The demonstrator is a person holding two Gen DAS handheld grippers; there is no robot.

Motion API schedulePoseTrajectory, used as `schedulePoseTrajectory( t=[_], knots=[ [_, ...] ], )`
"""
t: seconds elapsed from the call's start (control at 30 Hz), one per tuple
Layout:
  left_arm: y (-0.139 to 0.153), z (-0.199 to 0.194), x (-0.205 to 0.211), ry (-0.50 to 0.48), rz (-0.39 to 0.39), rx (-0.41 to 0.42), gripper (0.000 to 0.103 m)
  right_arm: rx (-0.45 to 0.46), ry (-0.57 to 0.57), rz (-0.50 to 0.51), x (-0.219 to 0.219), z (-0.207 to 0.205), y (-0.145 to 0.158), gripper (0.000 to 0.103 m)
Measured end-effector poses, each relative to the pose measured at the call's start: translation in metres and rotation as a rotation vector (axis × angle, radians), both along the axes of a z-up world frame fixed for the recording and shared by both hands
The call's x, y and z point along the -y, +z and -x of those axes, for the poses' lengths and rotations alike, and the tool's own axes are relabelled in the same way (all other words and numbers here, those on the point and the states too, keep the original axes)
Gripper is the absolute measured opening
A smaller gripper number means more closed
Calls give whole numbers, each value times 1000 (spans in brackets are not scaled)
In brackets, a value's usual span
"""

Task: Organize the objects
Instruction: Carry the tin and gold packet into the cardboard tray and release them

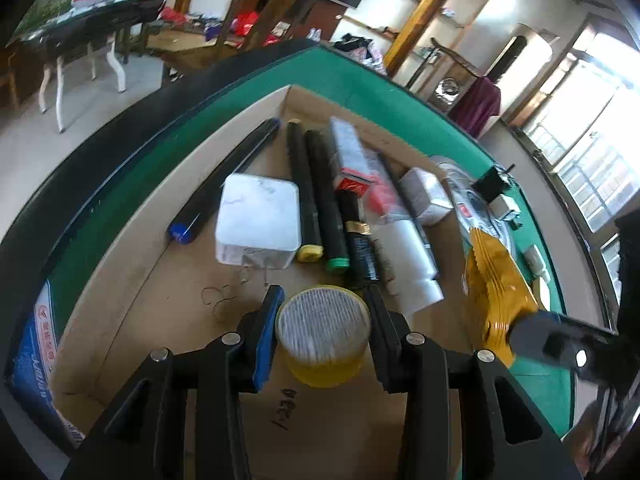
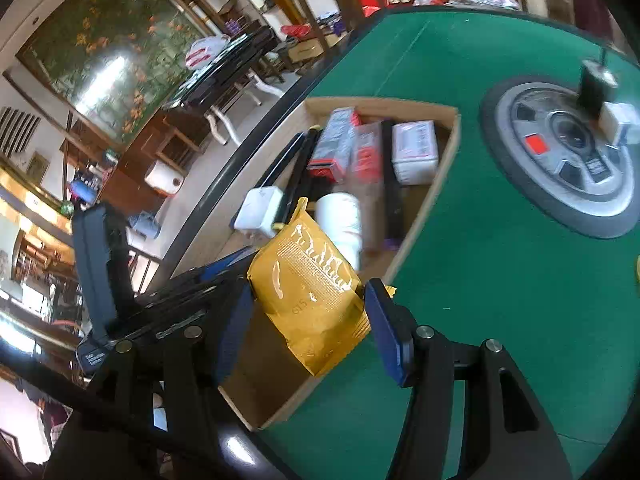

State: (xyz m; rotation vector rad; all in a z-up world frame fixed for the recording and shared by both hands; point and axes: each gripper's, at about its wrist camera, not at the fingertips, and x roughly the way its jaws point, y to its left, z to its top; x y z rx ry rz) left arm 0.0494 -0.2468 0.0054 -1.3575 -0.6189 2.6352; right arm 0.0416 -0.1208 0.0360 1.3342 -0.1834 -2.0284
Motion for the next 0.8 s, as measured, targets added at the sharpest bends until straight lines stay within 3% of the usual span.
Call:
schedulePoseTrajectory(
  t=[0.2, 0.37, 0.53, 0.7, 0.8],
  knots=[
    [3, -6, 13, 26, -78, -25, 41, -5, 37, -17, 16, -5, -5, 56],
    [23, -24, 32, 80, -126, -112, 50, -36, 60, -67, 25, -12, -8, 56],
    [31, -40, 56, 150, -168, -154, 53, -54, 160, -60, 34, -32, -3, 56],
    [28, -54, 81, 231, -204, -165, 53, 76, 323, 90, 43, -51, -13, 57],
    [26, -57, 87, 251, -205, -167, 53, 142, 345, 108, 46, -47, -27, 58]
  ],
)
